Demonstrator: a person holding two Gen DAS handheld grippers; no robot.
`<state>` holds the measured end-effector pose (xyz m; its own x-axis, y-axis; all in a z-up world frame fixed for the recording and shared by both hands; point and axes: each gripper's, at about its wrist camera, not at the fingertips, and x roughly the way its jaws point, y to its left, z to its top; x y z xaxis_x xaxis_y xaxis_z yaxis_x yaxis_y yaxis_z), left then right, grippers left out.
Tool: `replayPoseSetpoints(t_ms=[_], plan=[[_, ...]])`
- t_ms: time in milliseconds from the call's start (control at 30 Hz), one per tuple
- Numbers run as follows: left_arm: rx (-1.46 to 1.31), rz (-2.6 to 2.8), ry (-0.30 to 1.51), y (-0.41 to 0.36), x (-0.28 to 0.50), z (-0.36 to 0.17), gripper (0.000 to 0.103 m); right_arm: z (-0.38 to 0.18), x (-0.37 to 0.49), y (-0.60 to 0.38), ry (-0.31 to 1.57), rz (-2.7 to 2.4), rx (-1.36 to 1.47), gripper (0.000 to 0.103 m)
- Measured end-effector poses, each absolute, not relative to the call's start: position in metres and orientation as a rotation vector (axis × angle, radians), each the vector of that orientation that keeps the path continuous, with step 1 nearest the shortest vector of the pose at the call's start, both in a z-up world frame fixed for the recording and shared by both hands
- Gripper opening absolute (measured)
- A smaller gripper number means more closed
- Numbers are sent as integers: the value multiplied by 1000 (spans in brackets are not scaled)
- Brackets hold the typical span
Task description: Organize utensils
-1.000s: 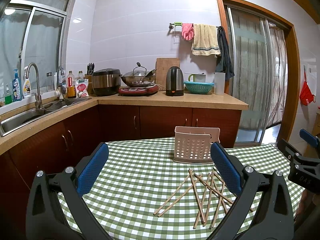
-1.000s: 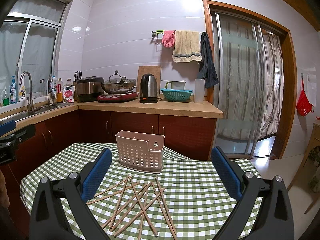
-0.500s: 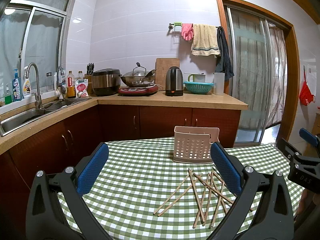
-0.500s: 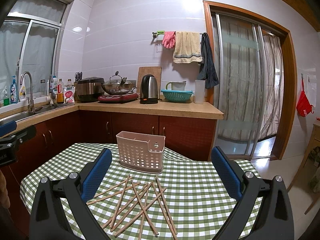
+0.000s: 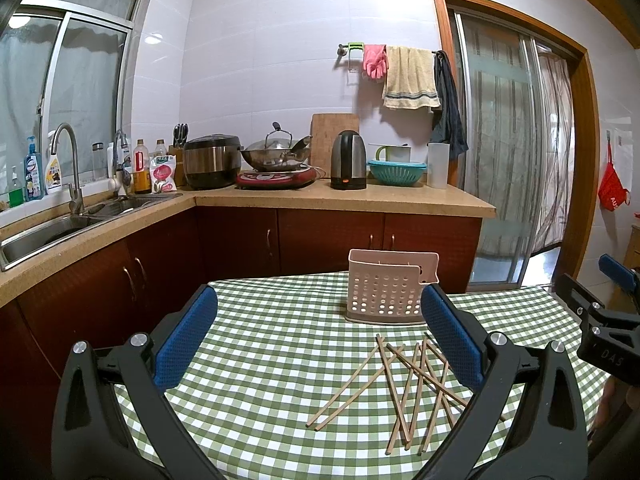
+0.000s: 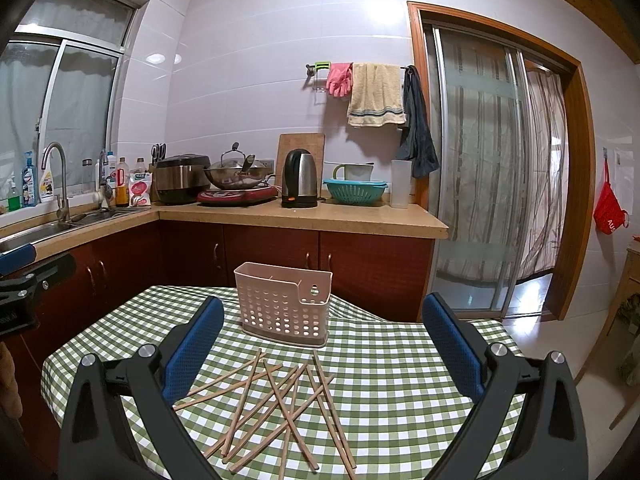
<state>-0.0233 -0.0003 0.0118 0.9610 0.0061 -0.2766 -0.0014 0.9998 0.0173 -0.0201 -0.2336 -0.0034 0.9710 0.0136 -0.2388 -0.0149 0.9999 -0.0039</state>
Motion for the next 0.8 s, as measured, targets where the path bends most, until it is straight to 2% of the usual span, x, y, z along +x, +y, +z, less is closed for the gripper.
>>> replayPoseSetpoints(t_ms=[800], plan=[[23,3,309,-1,-15,0,99,-7,-19,-228,259,25,-1,97]])
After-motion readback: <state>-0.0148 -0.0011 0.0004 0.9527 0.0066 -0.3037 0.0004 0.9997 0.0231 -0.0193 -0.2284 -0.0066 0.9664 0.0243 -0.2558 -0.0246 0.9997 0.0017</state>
